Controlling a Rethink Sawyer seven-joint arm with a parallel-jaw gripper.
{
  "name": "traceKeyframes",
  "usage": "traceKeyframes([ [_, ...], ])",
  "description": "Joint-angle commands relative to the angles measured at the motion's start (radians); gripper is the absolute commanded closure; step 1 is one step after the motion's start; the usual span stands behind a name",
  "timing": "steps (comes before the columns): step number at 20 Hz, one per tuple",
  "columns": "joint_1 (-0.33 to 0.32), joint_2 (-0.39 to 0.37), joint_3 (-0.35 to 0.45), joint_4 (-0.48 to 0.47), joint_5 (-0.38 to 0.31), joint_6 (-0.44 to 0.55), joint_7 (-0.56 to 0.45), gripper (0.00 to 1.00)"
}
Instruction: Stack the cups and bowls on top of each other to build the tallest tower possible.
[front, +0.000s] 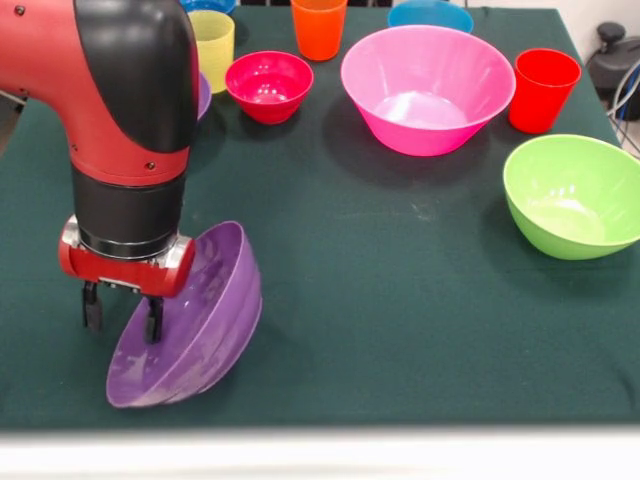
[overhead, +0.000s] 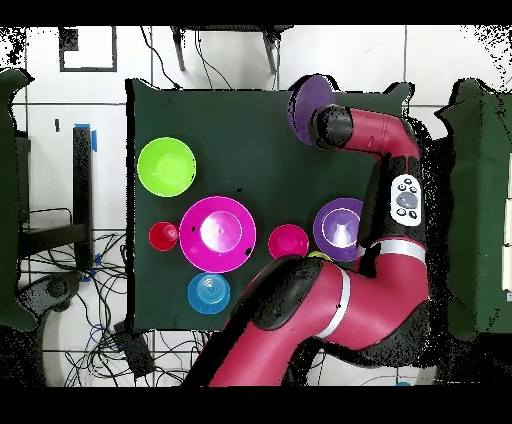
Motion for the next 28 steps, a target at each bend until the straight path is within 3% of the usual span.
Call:
traceKeyframes([
  [1,0.033,0.024,0.053,0.052,-0.065,0.171,-0.304,0.0],
  [11,0.067,-0.004,0.09,0.101,0.013,0.22,-0.195,0.0],
  [13,0.086,0.015,0.099,0.057,0.025,0.249,-0.178,0.0],
  [22,0.138,0.032,0.085,0.045,0.049,0.21,-0.073,0.0],
  [28,0.158,0.041,0.078,0.029,0.068,0.217,-0.062,0.0],
])
